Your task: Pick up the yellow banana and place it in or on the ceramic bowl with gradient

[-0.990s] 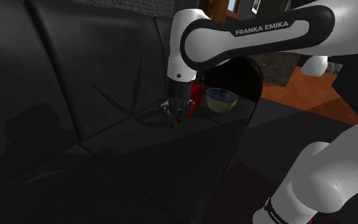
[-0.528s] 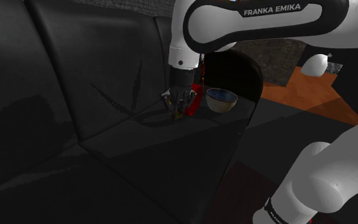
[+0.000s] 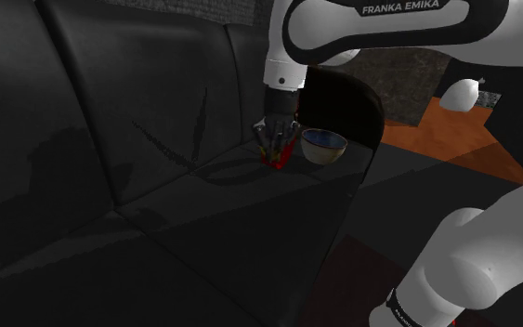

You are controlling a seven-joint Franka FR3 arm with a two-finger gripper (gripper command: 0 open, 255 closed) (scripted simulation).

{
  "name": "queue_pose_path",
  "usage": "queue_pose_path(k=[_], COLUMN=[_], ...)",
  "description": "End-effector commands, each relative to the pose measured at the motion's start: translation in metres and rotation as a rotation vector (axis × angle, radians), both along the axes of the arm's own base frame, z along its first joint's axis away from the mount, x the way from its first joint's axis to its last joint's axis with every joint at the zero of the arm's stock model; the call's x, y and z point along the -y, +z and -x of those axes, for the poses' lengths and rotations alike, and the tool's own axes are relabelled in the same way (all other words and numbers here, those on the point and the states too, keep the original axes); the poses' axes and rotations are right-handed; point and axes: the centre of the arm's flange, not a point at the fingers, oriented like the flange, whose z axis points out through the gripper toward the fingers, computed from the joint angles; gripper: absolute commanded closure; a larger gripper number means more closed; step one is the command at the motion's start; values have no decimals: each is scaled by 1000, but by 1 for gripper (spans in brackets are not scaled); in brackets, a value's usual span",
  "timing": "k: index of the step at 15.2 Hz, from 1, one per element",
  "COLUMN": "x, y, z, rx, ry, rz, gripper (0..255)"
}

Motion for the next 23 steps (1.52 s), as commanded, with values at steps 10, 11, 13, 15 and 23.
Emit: queue_pose_path(k=[10,11,13,15,23], x=[143,156,182,208,313], y=[-2,-2,-3,-3,-5], z=[-16,-17,-20,-22,-32], rx=[0,0,0,0,0], ry=[1,1,1,1,1], rz=[0,0,0,0,0], gripper=[255,255,255,255,255])
